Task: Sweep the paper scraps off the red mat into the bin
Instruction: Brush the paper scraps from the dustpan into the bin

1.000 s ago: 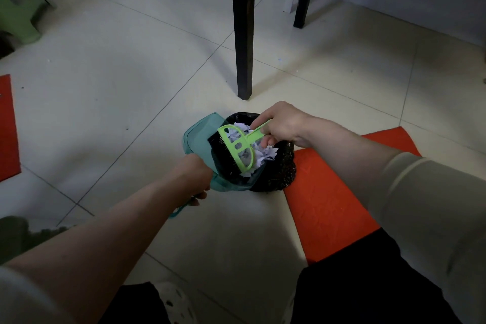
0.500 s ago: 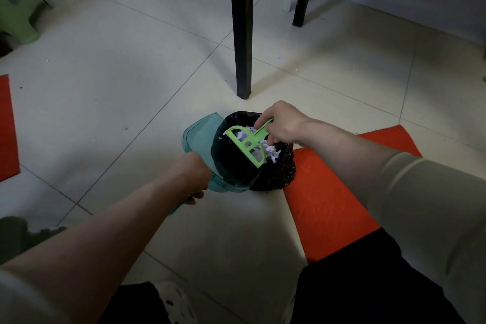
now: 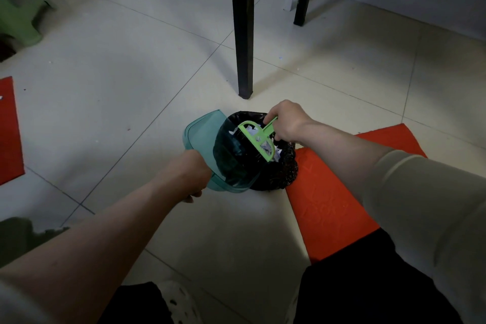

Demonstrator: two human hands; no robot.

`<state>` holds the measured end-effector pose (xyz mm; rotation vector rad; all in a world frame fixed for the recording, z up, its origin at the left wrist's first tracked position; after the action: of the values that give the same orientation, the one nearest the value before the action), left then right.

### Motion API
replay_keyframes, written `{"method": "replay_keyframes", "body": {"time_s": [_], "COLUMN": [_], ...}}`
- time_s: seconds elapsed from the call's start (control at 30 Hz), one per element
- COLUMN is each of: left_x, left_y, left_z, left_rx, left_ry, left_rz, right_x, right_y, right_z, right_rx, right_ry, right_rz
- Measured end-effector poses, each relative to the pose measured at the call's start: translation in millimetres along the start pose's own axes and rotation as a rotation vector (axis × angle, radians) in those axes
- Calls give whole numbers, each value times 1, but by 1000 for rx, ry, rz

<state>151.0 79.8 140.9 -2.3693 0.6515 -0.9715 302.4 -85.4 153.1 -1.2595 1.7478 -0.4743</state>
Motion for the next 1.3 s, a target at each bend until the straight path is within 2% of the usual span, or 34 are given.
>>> {"method": "replay_keyframes", "body": {"time_s": [0.2,0.3,0.6,0.77,0.83,1.03,1.17,1.3], "left_x": [1,2,-1,-2,-2,-7,-7,-9], "left_y": [-2,-5,-17,-20,-19,-23,-24,-25], "left_z": [-2,-6,-15,-14,-14,-18,-20,-22], "left_rx": [7,2,19,28,34,35,55,88], "left_ry": [23,29,5,-1,5,6,10,10], "left_rz": [38,63,58,37,25,8,-35,-74], "right_x": [-16,-15,-2,-5,-2,-3,-4,1], "right_y": [6,14,0,-3,1,-6,-7,-7], "right_z": [1,3,5,4,3,-2,-5,-8], "right_rx": [-47,-80,64,27,-1,137,119,175], "right_ry": [-51,-24,17,-6,-5,-62,-55,-47], "right_rz": [129,108,31,99,55,-47,14,-80]}}
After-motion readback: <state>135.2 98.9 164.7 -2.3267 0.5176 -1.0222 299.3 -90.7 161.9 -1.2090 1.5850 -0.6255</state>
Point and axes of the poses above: each hand's wrist, its own z-axis towards the middle knuckle, its own y-axis out of the palm, x = y × z, the point moved 4 cm from there along z, towards the middle knuckle, and after that the axes turned 9 degrees about y, right-handed, at the moved point
